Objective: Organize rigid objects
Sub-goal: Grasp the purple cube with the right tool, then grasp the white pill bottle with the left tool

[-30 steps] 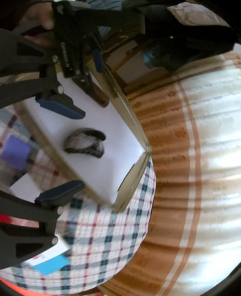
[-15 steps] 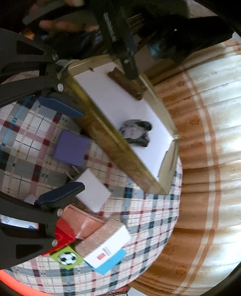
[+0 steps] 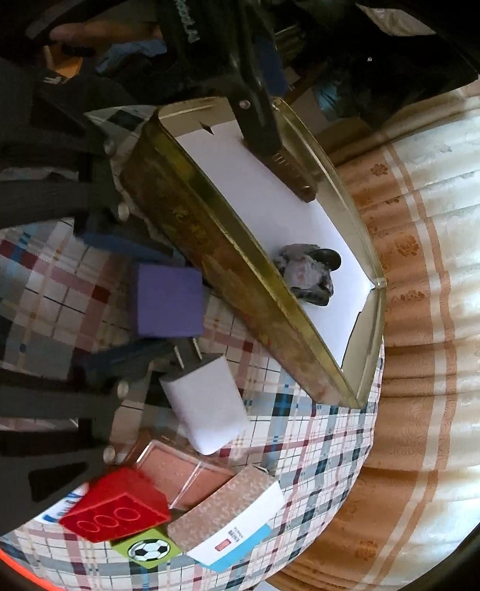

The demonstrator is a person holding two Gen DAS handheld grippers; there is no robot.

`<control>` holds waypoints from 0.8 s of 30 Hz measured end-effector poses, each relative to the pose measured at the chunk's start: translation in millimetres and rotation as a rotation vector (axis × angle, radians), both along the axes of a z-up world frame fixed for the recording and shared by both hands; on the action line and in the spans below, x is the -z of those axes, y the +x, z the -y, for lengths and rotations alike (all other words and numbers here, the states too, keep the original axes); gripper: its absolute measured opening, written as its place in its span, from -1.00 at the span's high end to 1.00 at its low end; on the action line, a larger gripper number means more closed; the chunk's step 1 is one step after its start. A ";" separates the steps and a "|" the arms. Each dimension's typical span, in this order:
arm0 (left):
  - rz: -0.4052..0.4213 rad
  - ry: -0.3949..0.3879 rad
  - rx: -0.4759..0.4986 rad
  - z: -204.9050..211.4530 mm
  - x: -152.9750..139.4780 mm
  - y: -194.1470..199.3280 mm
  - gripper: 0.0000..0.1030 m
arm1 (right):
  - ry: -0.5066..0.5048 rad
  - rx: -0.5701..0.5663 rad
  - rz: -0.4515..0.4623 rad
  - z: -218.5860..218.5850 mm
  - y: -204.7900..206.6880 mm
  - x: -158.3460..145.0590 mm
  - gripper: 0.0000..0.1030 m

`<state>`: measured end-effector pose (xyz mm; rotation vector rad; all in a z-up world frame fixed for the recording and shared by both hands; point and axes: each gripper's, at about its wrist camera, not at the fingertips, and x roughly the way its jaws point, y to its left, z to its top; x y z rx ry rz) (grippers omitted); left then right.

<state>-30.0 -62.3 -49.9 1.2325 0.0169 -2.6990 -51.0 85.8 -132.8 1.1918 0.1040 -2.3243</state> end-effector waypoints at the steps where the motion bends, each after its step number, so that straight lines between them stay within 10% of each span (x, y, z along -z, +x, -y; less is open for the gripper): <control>1: -0.002 0.001 0.002 -0.4 -0.1 0.3 -0.84 | -0.005 -0.001 0.002 -0.8 0.2 -0.2 0.15; 13: -0.078 0.045 0.047 -22.0 -24.1 16.0 -0.84 | -0.083 0.043 -0.145 -48.0 32.2 -60.8 0.15; 24: -0.060 0.023 0.304 -120.0 -15.2 28.1 -0.84 | -0.021 0.208 -0.174 -133.1 43.0 -58.6 0.16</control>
